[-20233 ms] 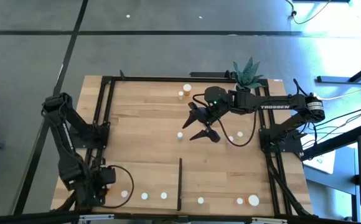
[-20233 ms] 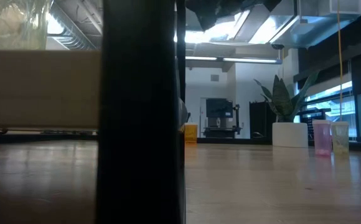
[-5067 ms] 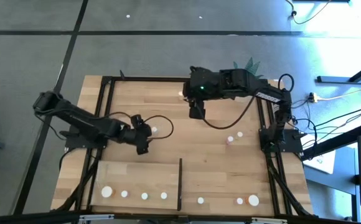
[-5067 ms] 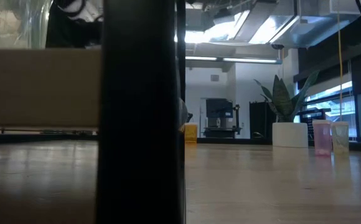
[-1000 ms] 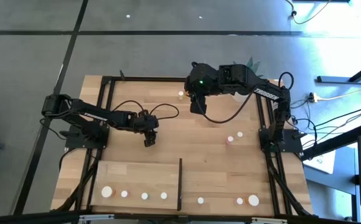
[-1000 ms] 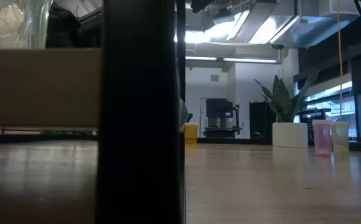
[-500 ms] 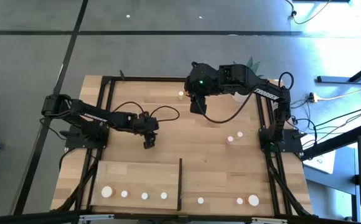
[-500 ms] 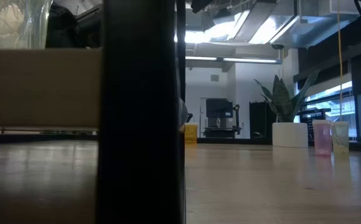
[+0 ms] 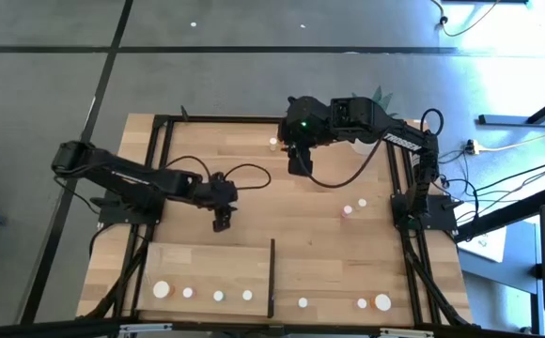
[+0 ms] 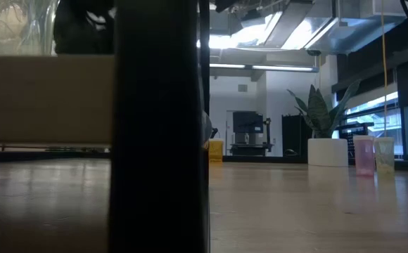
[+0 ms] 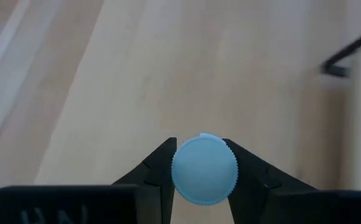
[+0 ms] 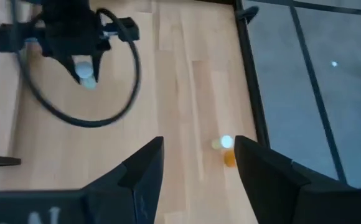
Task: Pick and place medicine bottles onto shelf by color
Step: Put the top blue pill bottle on the shelf aligned with the other blue pill bottle
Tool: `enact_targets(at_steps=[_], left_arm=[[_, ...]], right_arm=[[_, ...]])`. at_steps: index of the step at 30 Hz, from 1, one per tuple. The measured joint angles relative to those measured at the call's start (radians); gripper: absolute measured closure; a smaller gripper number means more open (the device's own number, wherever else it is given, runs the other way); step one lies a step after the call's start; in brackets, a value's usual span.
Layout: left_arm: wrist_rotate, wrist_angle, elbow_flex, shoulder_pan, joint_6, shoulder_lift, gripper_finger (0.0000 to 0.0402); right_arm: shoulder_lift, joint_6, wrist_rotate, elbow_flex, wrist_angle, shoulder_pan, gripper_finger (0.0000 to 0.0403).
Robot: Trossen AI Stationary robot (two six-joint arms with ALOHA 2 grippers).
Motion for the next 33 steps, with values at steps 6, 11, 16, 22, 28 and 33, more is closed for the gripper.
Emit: enact_targets(at_steps=[6,11,16,22,28,33], left_arm=[[-0.006,-0.040,0.060,-0.141,-0.052,-0.030,0.0300],[-0.031,-0.067,0.109,-0.265,-0.077,-0.031,0.0300],[-0.056,-0.084,0.133,-0.380,-0.122,-0.031,0.0299],[-0.111,-0.084,0.133,-0.487,-0.157,-0.031,0.0299],[-0.157,-0.074,0.133,-0.545,-0.156,-0.003,0.0300],[-0.158,-0.068,0.133,-0.573,-0.176,0.041,0.0303]], right_arm=[[0.000,-0.031,-0.065,0.000,-0.002,0.000,0.0205],[0.000,-0.067,-0.173,0.000,-0.002,0.000,0.0205],[0.000,-0.126,-0.274,0.000,-0.002,0.001,0.0205],[0.000,-0.179,-0.421,0.000,-0.002,0.001,0.0205],[0.000,-0.179,-0.438,0.000,-0.002,0.001,0.0205],[0.000,-0.170,-0.437,0.000,-0.002,0.001,0.0205]])
